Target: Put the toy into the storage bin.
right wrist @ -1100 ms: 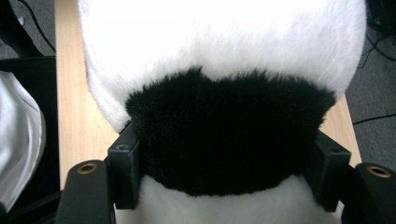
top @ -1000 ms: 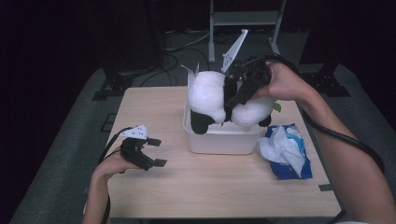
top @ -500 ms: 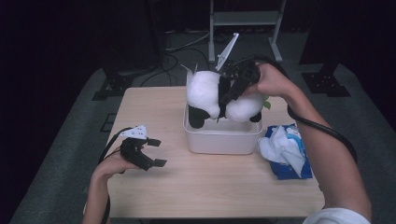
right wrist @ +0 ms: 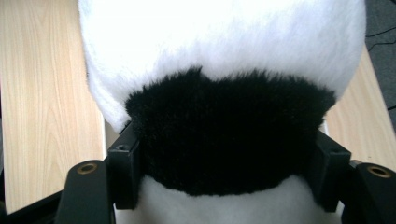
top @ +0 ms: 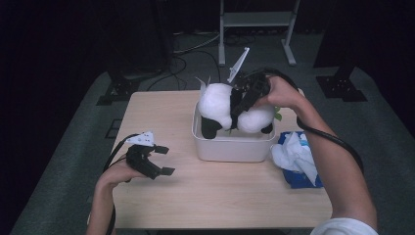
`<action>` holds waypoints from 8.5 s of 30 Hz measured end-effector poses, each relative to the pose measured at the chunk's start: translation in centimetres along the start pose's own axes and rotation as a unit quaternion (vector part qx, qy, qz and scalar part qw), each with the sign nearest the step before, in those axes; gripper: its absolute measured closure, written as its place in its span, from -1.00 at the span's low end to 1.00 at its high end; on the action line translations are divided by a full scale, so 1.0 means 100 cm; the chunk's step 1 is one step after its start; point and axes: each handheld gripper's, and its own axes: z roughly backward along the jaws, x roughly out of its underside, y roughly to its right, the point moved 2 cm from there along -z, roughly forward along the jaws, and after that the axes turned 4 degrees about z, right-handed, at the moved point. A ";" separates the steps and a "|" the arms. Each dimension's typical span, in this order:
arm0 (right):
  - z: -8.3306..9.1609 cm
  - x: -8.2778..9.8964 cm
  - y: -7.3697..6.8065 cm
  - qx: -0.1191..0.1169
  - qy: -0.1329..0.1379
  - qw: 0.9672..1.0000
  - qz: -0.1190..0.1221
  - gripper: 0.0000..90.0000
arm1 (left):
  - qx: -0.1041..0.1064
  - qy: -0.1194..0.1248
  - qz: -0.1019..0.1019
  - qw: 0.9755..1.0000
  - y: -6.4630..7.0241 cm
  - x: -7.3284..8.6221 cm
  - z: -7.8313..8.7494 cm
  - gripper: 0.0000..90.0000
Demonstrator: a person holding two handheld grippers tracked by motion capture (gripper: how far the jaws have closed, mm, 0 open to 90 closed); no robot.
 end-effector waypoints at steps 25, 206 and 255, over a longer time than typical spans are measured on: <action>-0.058 0.020 -0.003 -0.030 -0.015 0.999 -0.007 -0.35 | -0.001 0.003 -0.001 1.000 0.000 0.000 0.003 -0.81; 0.016 0.182 -0.077 0.022 0.134 0.976 -0.169 -0.65 | -0.010 -0.018 -0.002 1.000 -0.001 0.004 -0.011 -0.83; -0.013 0.266 -0.123 0.040 0.171 0.953 -0.247 -0.65 | -0.009 -0.026 -0.002 1.000 0.001 0.005 -0.018 -0.83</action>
